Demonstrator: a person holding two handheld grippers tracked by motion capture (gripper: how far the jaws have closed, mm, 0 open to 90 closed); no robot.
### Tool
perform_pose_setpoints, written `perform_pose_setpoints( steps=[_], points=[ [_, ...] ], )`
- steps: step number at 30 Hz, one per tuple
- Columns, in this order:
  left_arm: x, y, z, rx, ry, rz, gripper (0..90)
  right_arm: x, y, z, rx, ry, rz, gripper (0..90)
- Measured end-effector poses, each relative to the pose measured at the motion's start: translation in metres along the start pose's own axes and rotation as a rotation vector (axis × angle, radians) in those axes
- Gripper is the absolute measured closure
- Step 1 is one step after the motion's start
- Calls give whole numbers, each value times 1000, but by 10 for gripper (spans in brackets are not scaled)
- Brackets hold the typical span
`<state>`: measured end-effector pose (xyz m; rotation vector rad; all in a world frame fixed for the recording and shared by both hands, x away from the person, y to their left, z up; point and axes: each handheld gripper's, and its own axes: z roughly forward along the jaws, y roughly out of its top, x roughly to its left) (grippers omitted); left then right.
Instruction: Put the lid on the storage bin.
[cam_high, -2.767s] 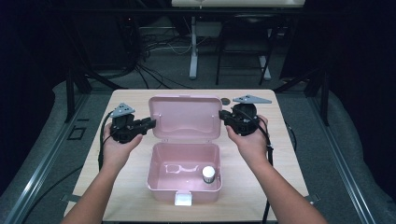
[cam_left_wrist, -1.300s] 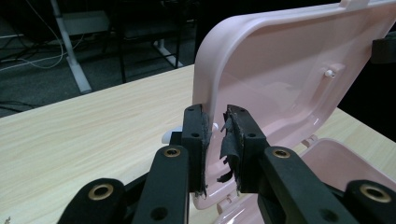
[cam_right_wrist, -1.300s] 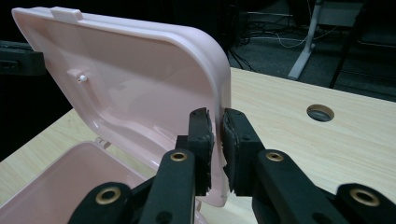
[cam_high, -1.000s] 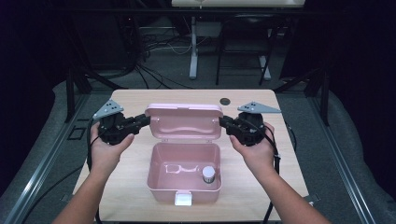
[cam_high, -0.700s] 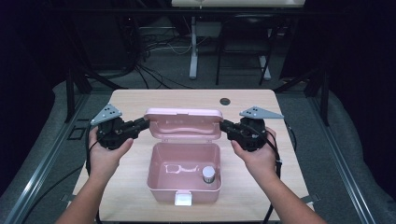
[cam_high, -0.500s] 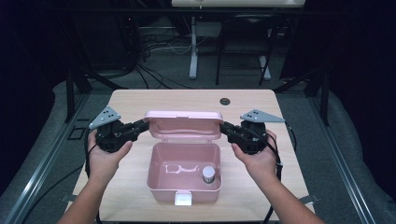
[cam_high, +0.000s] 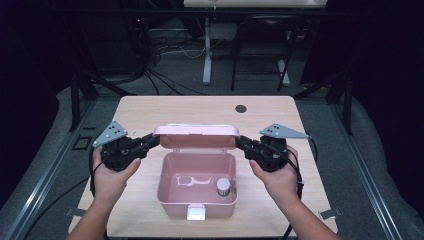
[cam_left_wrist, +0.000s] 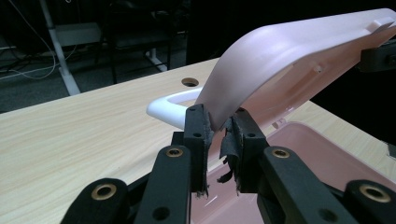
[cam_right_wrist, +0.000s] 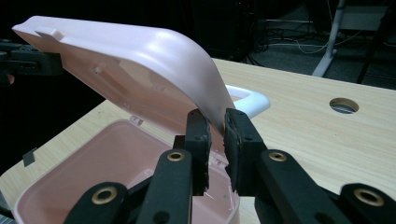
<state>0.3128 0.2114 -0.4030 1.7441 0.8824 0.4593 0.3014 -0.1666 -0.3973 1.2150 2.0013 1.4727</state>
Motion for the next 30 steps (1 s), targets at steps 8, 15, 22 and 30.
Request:
perform_pose_setpoints(
  steps=[8,15,22,30],
  points=[
    [-3,-2,-3,1,-4,4,781,-1,-6,-4,2,7,0,782],
    [-4,-3,-4,-4,-2,0,779,-4,-11,-11,9,2,-10,743],
    [-6,-6,-6,-3,-6,2,776,-18,-19,-19,-20,-22,-3,615],
    [-9,-8,-10,-2,-12,6,772,-30,-31,-17,-49,-62,3,551]
  ],
)
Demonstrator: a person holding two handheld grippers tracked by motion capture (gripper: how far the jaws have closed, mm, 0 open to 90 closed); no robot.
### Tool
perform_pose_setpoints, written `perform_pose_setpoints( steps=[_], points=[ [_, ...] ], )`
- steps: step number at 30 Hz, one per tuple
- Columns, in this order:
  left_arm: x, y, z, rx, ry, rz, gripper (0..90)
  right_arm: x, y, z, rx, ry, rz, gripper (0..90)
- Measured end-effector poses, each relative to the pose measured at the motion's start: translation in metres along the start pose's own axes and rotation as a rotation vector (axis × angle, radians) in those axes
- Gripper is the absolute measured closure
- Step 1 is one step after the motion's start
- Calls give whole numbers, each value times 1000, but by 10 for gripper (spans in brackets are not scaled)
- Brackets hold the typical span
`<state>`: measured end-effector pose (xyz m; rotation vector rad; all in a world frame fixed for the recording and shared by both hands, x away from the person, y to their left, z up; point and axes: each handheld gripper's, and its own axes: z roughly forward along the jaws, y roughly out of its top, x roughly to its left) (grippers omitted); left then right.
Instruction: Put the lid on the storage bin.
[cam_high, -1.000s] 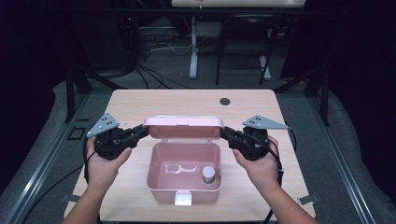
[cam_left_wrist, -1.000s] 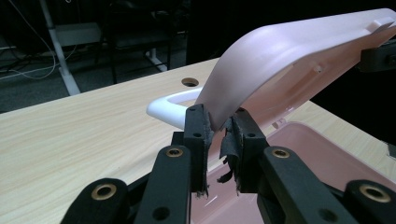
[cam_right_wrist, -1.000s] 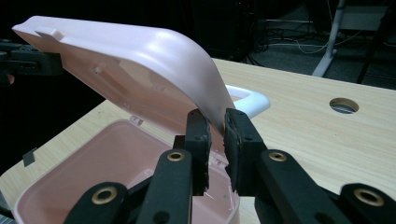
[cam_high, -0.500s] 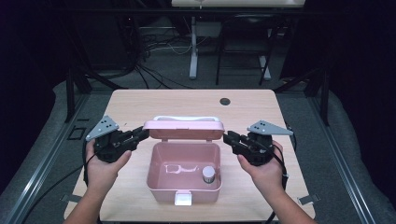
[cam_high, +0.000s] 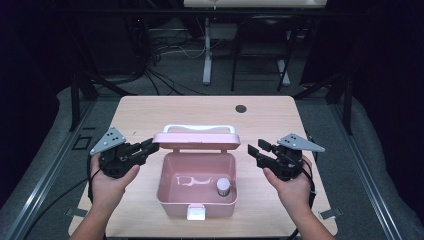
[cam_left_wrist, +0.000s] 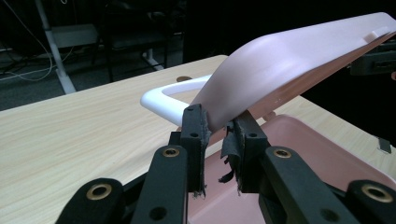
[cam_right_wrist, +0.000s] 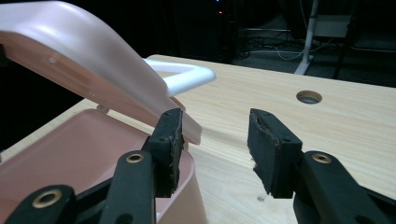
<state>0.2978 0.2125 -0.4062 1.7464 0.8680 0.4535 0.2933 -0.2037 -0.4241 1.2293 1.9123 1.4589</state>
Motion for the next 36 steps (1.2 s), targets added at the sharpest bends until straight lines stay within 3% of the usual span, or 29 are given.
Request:
perform_pose_setpoints(
  steps=[12,17,32,36],
  points=[
    [-3,-6,-6,-7,-15,12,763,-3,-14,1,-30,-62,4,533],
    [-6,-8,-9,-12,-19,23,745,-2,-17,3,-29,-98,-23,503],
    [-13,-12,-18,-16,-20,34,715,-4,-32,7,-22,-127,-24,496],
    [-13,-15,-19,-16,-27,35,716,-7,-36,6,-27,-130,-6,492]
  ],
)
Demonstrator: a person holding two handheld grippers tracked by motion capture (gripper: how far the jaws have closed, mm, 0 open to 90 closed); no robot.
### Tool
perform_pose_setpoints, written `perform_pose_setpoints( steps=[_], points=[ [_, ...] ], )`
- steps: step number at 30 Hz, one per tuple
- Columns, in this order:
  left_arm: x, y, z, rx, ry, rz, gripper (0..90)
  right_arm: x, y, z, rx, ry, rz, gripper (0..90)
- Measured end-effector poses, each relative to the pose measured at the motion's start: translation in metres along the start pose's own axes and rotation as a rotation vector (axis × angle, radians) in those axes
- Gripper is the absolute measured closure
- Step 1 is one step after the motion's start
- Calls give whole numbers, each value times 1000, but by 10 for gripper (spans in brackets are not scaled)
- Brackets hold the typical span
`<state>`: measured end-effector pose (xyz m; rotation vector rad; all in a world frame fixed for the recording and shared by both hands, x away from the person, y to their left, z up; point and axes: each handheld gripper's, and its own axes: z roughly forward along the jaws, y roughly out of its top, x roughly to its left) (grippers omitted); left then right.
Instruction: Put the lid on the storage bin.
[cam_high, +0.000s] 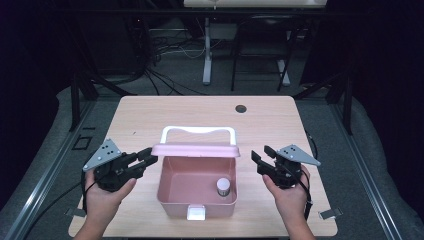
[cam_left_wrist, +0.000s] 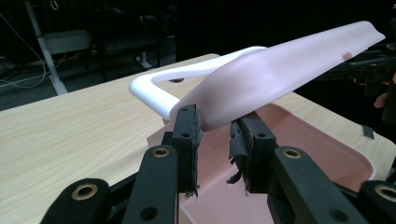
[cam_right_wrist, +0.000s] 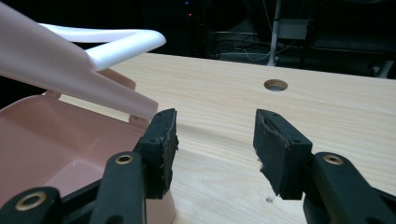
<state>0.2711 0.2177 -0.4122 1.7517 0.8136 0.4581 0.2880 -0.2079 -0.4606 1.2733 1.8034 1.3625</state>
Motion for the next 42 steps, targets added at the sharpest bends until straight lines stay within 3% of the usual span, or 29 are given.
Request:
perform_pose_setpoints(
  steps=[24,42],
  points=[
    [-8,-15,-12,4,-7,6,718,-10,-16,2,18,-20,31,482],
    [-13,-38,-14,25,-34,-21,716,-11,-22,2,20,-33,34,481]
  ],
)
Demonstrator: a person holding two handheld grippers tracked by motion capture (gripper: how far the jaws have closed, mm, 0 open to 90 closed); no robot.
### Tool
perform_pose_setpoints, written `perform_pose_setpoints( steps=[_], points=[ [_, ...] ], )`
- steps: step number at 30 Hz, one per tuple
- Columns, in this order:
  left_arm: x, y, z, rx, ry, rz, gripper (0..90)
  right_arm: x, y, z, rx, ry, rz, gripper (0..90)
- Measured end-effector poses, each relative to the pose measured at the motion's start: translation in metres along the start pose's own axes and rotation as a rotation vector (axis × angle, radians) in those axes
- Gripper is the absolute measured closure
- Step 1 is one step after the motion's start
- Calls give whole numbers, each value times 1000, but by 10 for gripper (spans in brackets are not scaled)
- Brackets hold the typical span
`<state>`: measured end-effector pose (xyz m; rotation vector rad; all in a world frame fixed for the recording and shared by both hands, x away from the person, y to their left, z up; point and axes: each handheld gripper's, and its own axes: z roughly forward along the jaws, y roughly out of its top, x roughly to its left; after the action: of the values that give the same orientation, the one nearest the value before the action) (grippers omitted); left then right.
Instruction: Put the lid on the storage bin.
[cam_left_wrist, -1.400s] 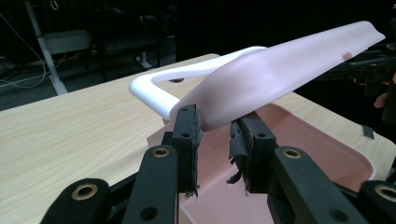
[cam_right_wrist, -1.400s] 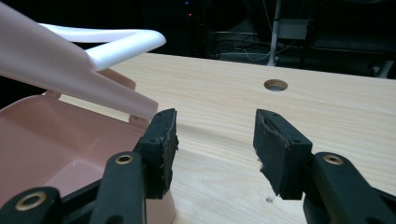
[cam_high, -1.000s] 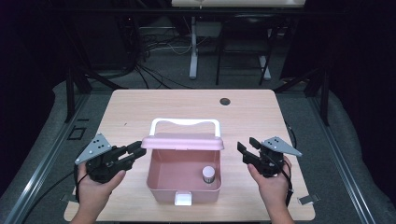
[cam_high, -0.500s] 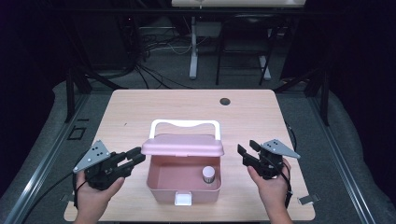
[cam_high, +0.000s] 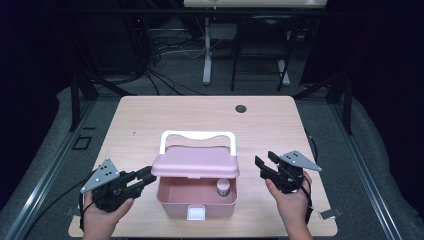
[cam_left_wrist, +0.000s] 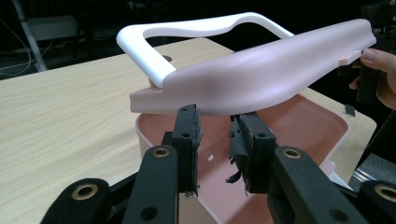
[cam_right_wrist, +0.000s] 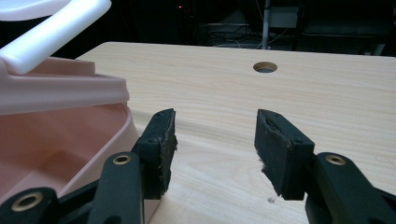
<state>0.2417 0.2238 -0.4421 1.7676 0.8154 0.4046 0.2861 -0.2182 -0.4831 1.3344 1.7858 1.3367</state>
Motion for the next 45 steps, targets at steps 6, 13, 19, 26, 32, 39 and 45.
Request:
perform_pose_setpoints(
  steps=[6,13,19,26,32,39,45],
  points=[
    [-1,-4,-2,11,-2,12,715,-2,-3,-1,2,-6,5,480],
    [-2,-9,-6,19,-2,17,716,-3,-5,0,5,-9,7,479],
    [-2,-13,-8,9,-8,19,719,-2,-6,2,11,-8,8,477],
    [-4,-17,-10,14,-7,22,726,-2,-8,3,12,-6,11,474],
    [-6,-22,-9,15,-8,21,738,-2,-10,4,24,-5,3,472],
    [-7,-30,-9,37,-9,23,740,-2,-11,5,25,-6,12,470],
    [-8,-38,-6,54,-9,20,741,-2,-13,7,33,-6,9,469]
  ],
)
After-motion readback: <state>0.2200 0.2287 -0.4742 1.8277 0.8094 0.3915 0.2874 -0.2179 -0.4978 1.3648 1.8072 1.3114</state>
